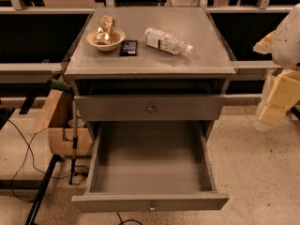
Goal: Place rxbar blueberry into middle drawer
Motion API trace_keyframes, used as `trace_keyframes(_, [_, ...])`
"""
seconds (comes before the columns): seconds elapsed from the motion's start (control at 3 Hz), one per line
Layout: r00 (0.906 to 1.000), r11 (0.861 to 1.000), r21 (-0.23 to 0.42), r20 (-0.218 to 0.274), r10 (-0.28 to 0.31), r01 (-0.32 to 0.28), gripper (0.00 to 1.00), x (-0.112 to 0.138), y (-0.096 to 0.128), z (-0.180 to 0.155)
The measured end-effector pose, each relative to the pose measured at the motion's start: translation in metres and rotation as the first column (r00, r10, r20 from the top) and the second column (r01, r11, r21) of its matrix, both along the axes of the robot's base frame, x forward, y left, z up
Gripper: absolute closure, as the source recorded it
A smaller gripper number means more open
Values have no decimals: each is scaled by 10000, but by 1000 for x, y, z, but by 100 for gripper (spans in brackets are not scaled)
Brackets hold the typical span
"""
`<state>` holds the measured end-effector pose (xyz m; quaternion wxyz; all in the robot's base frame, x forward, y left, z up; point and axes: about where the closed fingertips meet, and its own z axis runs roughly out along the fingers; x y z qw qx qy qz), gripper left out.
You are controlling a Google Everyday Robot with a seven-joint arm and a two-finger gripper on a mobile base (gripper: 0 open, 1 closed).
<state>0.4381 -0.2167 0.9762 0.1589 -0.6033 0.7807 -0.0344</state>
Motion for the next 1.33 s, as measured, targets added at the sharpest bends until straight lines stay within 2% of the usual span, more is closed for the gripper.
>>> trace_keyframes(0.33, [9999,9999,79,41,-94,93,0,0,-1,0])
trace_keyframes(0.67, [9933,9901,934,404,-1085,1044,0,0,-12,5])
trace_keyframes(1.0, [9818,9681,2055,942,-1651,1431,0,26,1,19])
trace_keyframes(1.33, [9584,9144,3624,1438,-2464,1807,0,90,27,33])
